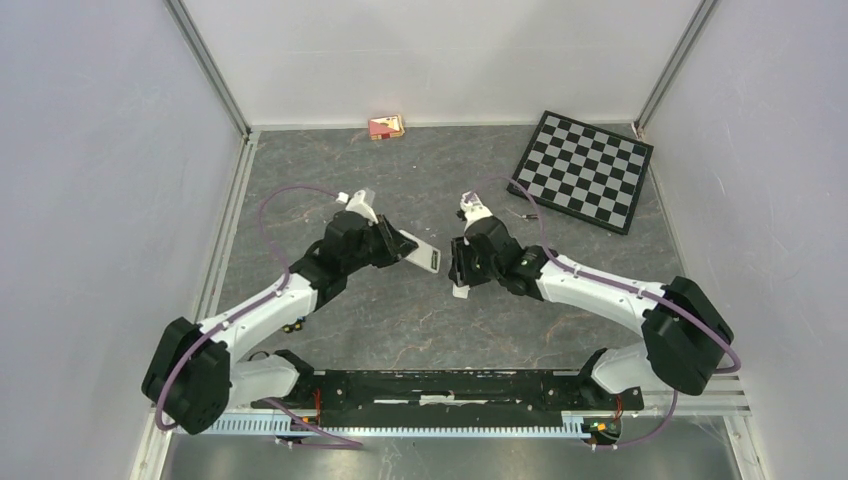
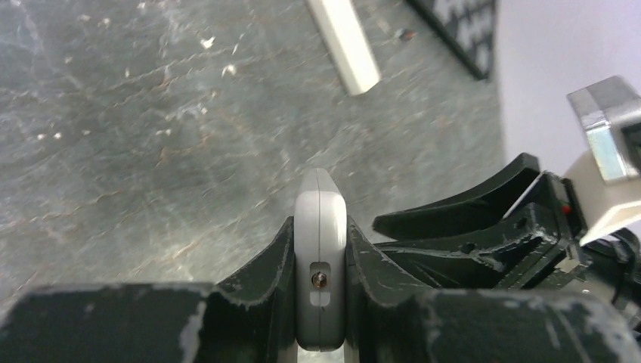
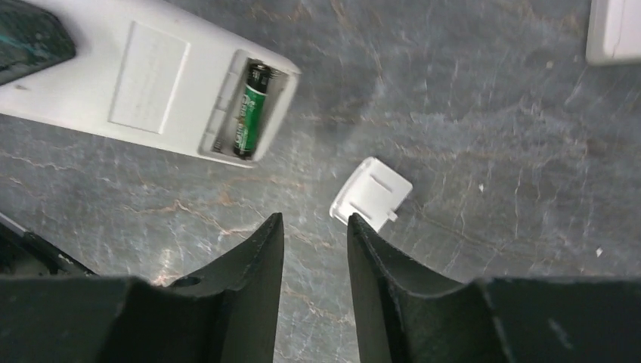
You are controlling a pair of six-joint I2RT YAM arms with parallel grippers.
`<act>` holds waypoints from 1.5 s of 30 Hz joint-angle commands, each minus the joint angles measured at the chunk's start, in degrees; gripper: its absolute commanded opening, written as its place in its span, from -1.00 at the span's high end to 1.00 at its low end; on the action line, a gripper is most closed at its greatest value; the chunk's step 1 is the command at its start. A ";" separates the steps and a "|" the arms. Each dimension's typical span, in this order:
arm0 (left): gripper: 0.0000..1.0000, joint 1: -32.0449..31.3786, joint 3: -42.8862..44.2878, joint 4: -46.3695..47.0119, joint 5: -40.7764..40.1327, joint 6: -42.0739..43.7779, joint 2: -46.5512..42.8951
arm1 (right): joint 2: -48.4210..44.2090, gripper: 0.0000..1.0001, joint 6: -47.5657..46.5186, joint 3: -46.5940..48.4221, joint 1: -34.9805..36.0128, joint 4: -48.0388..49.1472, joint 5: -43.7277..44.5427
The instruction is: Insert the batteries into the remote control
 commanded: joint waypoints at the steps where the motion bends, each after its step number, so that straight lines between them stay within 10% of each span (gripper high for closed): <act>1: 0.96 -4.99 8.18 -19.51 -11.26 9.33 3.79 | -3.01 0.13 6.08 -5.18 -1.19 9.92 -1.34; 20: 0.96 -27.19 43.31 -52.94 -46.86 10.07 32.27 | 0.78 0.04 12.17 -13.37 -3.94 20.33 -6.39; 37: 0.96 -19.97 32.02 -45.56 -44.34 10.96 16.91 | 5.67 0.09 20.30 -13.05 0.08 17.21 -12.29; 45: 0.96 -15.49 25.45 -42.87 -42.08 11.45 5.89 | 10.91 -0.03 26.77 -9.14 3.00 10.84 1.13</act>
